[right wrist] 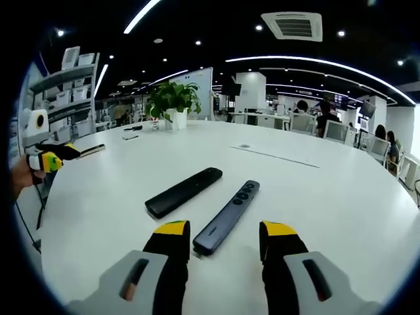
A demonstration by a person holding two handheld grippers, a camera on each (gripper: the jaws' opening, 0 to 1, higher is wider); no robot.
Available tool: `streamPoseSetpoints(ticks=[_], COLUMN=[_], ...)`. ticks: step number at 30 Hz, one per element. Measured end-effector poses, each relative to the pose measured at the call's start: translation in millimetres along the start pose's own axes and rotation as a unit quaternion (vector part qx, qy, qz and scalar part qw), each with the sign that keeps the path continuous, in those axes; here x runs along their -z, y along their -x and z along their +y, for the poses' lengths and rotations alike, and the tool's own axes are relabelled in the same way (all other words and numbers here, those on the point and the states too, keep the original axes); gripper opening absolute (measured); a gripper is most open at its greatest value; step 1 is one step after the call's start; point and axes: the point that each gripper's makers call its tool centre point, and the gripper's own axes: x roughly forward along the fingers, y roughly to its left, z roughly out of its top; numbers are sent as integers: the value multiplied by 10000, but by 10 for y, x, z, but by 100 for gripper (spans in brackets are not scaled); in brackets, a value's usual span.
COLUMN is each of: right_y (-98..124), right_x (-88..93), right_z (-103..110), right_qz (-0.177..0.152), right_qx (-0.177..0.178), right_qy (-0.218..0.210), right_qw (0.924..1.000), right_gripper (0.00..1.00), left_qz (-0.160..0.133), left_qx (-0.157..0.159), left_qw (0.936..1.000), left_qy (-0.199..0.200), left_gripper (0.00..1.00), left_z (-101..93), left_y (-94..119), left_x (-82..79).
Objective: Pflip the remote and laser pointer to the front side, press the buttons, and align them neatly on the table
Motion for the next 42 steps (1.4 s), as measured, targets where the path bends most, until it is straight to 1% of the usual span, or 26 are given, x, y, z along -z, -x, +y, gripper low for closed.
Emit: streamPoseSetpoints(ticks=[4, 9, 12, 15, 18, 22, 28, 37, 42], right_y=[9, 37, 40, 47, 61, 86, 159, 246, 282], right_x=[-36, -57, -49, -33, -38, -46, -90, -78, -86], right_z=[-1, -11, -17, -32, -29, -31, -78, -67, -107], right_qz=[-62, -64, -49, -29, -37, -35, -89, -119, -185], right_qx=[-21, -39, -37, -42, -62, -94, -99, -156, -134], right_qy=[11, 22, -2, -75, -57, -76, -102, -84, -194], right_qw=[10000, 10000, 10000, 10000, 10000, 9999, 9999, 9998, 9996], right_gripper=[46, 46, 46, 46, 46, 45, 45, 45, 44], left_qz=[-10, 8, 43, 17, 3, 47, 12, 87, 50], left_qx=[-31, 8, 43, 47, 40, 59, 110, 91, 35], left_qw=[10000, 10000, 9999, 9999, 9999, 9999, 9998, 9998, 9999], left_qy=[-11, -86, -141, -164, -155, -147, -168, -125, -138], left_gripper=[34, 34, 34, 34, 34, 33, 33, 33, 33], left_z=[12, -41, -76, -84, -80, -84, -116, -117, -91], left_y=[10, 18, 22, 31, 29, -11, -53, -52, -23], left_x=[-17, -27, -32, -60, -71, -51, -92, -30, -58])
